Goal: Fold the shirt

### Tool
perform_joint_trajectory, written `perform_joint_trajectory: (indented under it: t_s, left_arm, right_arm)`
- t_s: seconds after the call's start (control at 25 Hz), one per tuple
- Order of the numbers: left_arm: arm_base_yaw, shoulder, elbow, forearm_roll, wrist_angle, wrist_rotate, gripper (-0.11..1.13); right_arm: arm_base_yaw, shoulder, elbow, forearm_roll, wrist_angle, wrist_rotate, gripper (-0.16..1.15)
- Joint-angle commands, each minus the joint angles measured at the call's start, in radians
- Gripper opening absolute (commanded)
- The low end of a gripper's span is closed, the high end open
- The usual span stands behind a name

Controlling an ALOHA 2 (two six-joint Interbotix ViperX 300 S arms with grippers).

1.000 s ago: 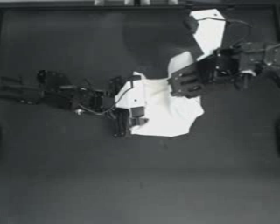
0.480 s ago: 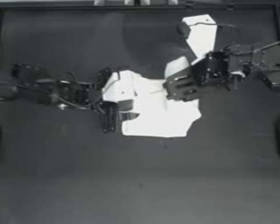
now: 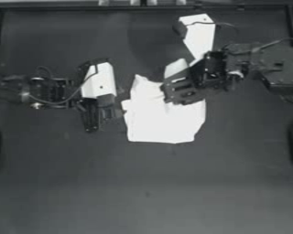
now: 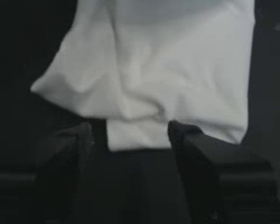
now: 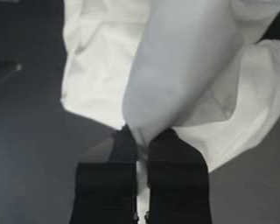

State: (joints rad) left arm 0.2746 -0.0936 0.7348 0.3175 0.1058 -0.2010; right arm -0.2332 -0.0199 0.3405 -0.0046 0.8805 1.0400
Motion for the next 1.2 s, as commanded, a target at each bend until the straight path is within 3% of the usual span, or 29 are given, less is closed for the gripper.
perform_joint_trajectory:
  t_s: [0.04,0.28,0.68,0.8,1.04,1.2]
  left_arm:
    - [0.006,-0.080,0.023,-0.002,-0.003,-0.003,0.88]
    - [0.008,-0.117,0.060,-0.005,-0.003,-0.009,0.88]
    - [0.009,-0.130,0.071,-0.005,0.009,-0.009,0.88]
    - [0.008,-0.132,0.072,-0.005,0.009,-0.009,0.88]
    - [0.008,-0.132,0.089,-0.006,0.009,-0.009,0.88]
    - [0.009,-0.132,0.097,-0.006,0.009,-0.009,0.87]
  right_arm:
    - [0.006,0.017,-0.054,0.028,-0.003,-0.018,0.06]
    - [0.011,0.089,-0.104,0.063,-0.002,-0.054,0.06]
    - [0.005,0.178,-0.120,0.064,-0.008,-0.057,0.10]
    - [0.005,0.202,-0.130,0.084,-0.025,-0.081,0.26]
    - [0.006,0.204,-0.149,0.123,-0.048,-0.132,0.79]
    - [0.017,0.187,-0.181,0.101,-0.051,-0.140,0.85]
